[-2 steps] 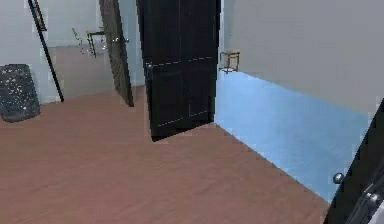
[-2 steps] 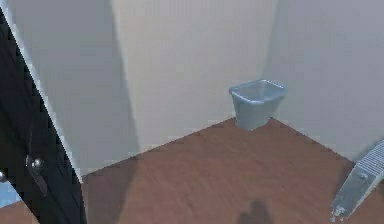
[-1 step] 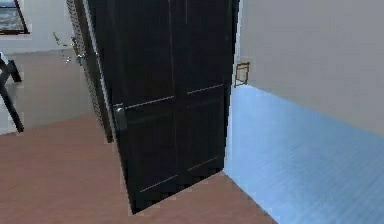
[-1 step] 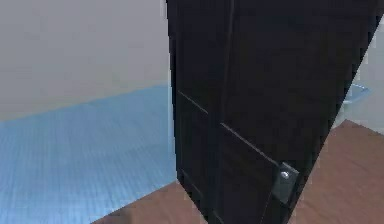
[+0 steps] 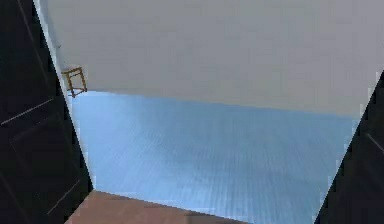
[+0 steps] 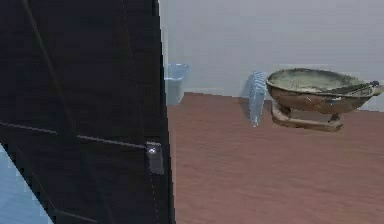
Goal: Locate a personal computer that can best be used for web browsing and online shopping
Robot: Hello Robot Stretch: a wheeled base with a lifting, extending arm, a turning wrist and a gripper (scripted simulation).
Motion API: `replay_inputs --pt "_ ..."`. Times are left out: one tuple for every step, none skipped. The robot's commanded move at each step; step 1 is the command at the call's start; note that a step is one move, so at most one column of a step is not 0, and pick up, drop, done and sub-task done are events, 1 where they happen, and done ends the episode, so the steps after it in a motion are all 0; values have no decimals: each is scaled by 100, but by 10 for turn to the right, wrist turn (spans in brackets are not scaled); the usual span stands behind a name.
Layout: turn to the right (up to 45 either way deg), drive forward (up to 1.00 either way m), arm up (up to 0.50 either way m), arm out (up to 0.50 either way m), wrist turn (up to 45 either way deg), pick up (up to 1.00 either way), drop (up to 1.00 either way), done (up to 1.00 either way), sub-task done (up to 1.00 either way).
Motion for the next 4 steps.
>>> replay_inputs --pt "120 0 0 0 0 0 0 0 0" --pt "0 100 0 0 0 0 0 0 0" --pt "60 0 0 0 0 0 0 0 0" --pt "0 30 0 0 0 0 0 0 0"
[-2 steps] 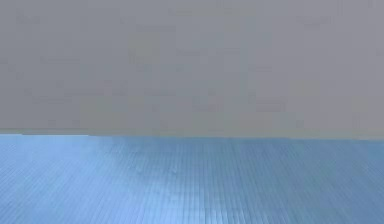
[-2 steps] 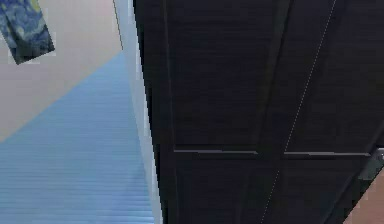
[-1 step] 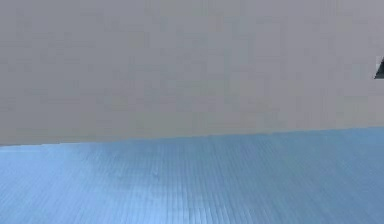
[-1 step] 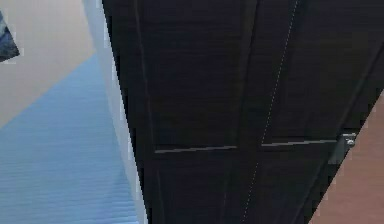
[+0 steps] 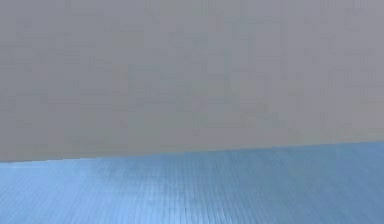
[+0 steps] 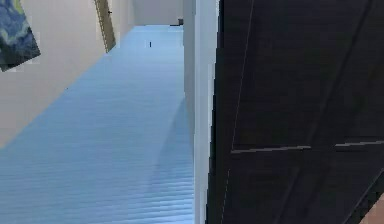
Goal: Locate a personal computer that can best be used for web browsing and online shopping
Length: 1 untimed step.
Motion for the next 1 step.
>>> replay_inputs --pt "360 0 0 0 0 0 0 0 0"
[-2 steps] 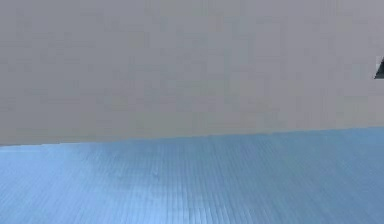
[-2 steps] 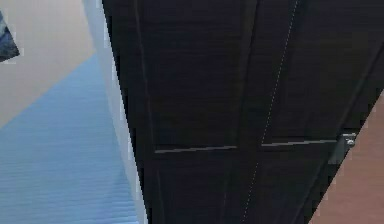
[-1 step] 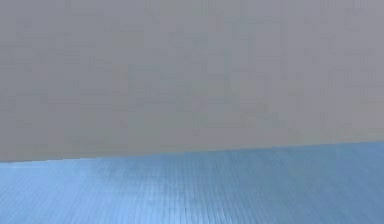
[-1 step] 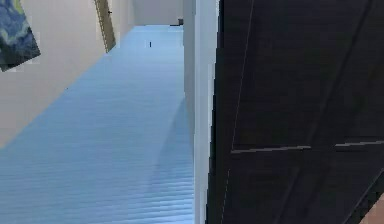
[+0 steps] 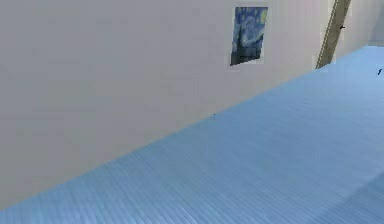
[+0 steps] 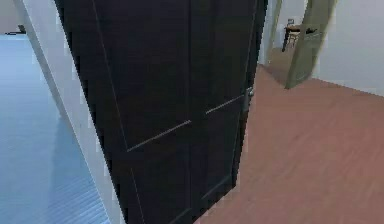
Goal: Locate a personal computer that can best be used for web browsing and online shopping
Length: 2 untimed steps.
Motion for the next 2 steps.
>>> replay_inputs --pt "0 50 0 0 0 0 0 0 0" --pt "450 0 0 0 0 0 0 0 0"
